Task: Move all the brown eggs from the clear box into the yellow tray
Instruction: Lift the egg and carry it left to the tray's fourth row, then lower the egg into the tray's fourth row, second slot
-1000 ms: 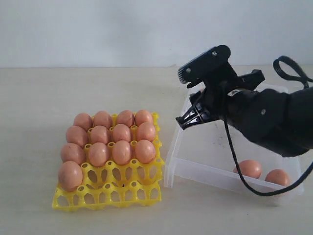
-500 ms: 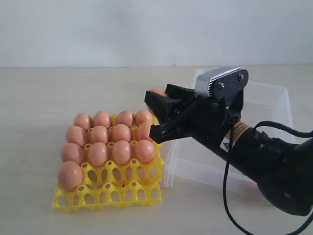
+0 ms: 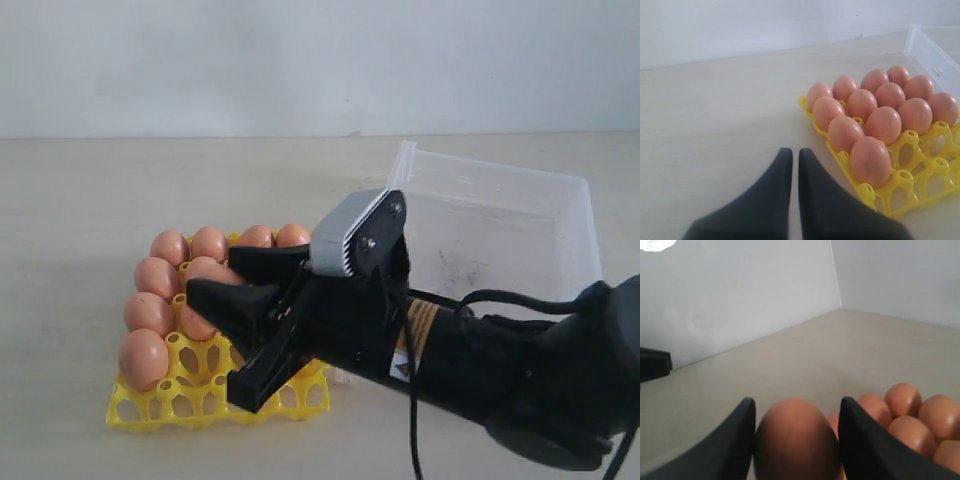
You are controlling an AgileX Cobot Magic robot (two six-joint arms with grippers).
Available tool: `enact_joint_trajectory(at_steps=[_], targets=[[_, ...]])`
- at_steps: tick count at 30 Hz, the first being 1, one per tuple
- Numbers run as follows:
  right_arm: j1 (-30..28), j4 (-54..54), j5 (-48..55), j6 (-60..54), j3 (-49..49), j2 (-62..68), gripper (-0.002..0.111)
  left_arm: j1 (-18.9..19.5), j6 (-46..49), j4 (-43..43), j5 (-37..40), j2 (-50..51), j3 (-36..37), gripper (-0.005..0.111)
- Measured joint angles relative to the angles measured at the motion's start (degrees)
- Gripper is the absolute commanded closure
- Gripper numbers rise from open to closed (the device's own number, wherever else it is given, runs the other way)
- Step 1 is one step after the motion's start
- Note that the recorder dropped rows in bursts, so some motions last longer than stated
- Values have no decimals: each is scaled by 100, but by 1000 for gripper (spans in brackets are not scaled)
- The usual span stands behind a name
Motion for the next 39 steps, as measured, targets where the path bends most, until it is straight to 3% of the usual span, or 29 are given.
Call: enact_joint_trajectory(at_steps=[14,25,39], targets=[[934,1298,7,332,-583,1010,108,0,0,0,0,0,0,103],[995,1710,7,711,-768,1333,108,0,0,0,0,0,0,103],[995,1800,908,699,-1089,1337,108,0,0,0,0,0,0,103]])
